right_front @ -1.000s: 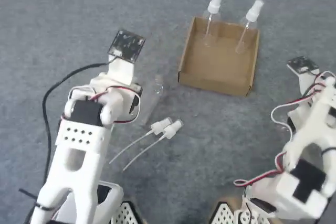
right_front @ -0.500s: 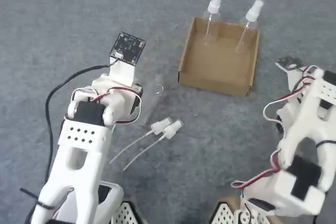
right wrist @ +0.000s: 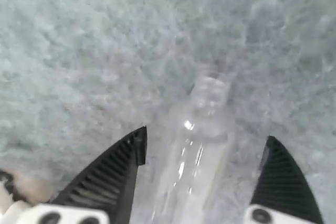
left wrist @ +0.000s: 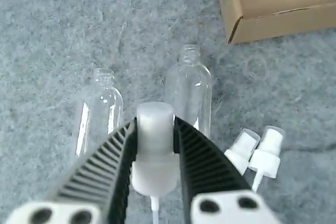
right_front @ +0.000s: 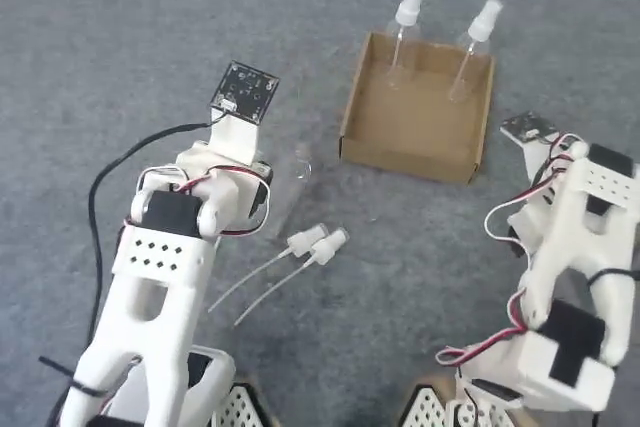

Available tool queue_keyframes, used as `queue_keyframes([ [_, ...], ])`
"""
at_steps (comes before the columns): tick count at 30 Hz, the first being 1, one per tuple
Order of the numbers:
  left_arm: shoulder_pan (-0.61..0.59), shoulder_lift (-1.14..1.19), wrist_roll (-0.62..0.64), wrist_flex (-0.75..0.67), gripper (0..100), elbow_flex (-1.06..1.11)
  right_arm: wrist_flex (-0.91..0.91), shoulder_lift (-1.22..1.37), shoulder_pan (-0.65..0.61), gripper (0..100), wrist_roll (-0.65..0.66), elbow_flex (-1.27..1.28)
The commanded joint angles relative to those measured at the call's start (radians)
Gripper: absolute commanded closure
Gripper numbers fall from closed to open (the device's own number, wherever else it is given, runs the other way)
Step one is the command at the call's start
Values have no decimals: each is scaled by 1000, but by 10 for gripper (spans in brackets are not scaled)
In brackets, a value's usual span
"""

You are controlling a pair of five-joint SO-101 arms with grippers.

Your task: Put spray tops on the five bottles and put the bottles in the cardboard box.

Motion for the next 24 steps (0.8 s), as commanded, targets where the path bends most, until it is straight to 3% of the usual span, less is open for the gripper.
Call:
queue_keyframes([
  [1,2,-8,12,-29,974,-10,-61,21,2,772,21,-2],
  [18,2,-8,14,-29,974,-10,-76,114,53,752,117,0],
  [24,-6,-17,14,-28,974,-18,-76,105,58,950,115,-3],
])
